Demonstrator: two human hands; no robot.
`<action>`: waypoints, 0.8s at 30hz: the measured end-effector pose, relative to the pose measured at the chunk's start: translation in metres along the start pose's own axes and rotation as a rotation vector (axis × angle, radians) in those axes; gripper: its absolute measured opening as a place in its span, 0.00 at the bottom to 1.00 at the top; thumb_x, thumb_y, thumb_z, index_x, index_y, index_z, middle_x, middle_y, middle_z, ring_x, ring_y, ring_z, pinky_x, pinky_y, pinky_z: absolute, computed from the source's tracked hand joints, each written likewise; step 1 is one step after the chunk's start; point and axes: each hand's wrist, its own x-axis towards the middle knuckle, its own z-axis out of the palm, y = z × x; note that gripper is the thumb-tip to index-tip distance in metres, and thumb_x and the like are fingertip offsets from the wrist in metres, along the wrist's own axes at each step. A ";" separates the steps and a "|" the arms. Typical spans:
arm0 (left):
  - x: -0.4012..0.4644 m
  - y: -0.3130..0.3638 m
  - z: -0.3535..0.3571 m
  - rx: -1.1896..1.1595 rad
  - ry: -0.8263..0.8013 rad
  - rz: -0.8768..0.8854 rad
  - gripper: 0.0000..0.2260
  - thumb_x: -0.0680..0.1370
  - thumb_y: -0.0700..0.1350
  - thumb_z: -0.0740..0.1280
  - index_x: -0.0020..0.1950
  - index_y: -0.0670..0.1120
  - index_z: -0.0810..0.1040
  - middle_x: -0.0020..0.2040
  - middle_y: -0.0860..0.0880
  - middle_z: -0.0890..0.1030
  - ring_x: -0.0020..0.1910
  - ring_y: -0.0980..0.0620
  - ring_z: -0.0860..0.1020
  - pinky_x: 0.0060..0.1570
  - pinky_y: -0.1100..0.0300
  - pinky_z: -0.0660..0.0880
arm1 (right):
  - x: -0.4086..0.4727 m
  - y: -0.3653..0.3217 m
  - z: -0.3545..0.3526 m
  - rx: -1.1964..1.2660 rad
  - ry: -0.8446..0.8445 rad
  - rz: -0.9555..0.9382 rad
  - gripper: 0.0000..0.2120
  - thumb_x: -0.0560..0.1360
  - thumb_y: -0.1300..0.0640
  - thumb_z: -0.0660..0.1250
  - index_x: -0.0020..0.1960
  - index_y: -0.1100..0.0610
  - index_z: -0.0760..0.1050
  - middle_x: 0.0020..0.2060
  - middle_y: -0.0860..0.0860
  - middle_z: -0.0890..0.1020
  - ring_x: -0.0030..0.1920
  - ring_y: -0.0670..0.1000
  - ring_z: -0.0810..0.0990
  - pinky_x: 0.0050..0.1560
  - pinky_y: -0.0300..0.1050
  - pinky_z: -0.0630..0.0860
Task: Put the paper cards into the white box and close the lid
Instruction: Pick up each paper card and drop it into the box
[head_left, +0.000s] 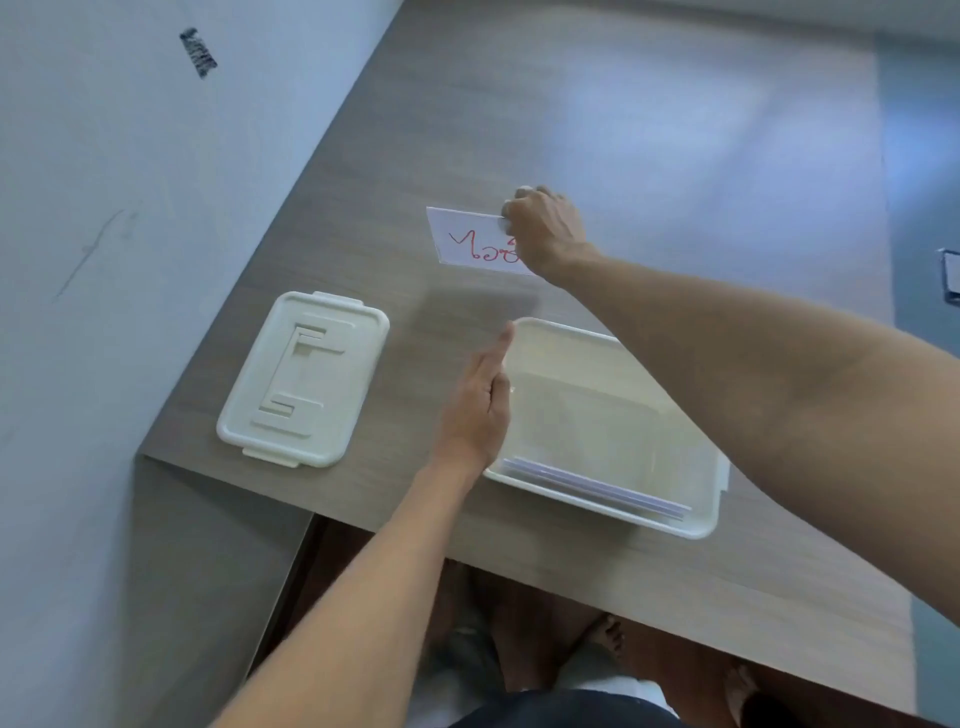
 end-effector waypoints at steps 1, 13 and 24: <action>0.001 -0.001 -0.001 0.006 0.006 -0.007 0.25 0.81 0.45 0.50 0.79 0.60 0.61 0.72 0.57 0.70 0.63 0.67 0.69 0.64 0.64 0.64 | -0.012 0.007 -0.003 -0.009 0.013 0.010 0.10 0.74 0.69 0.65 0.52 0.63 0.80 0.53 0.58 0.80 0.57 0.61 0.75 0.49 0.49 0.69; -0.003 0.004 0.000 0.115 0.016 0.030 0.25 0.83 0.41 0.50 0.79 0.56 0.60 0.68 0.49 0.71 0.65 0.54 0.70 0.64 0.60 0.64 | -0.161 0.062 -0.061 0.016 0.308 0.156 0.10 0.77 0.65 0.61 0.47 0.58 0.81 0.41 0.52 0.80 0.52 0.60 0.71 0.51 0.50 0.64; -0.004 0.009 -0.003 0.125 -0.009 0.069 0.25 0.83 0.39 0.48 0.80 0.51 0.58 0.75 0.48 0.66 0.73 0.54 0.63 0.64 0.68 0.55 | -0.255 0.025 -0.093 0.191 0.437 0.068 0.10 0.80 0.60 0.62 0.59 0.58 0.78 0.46 0.55 0.79 0.42 0.59 0.78 0.46 0.50 0.74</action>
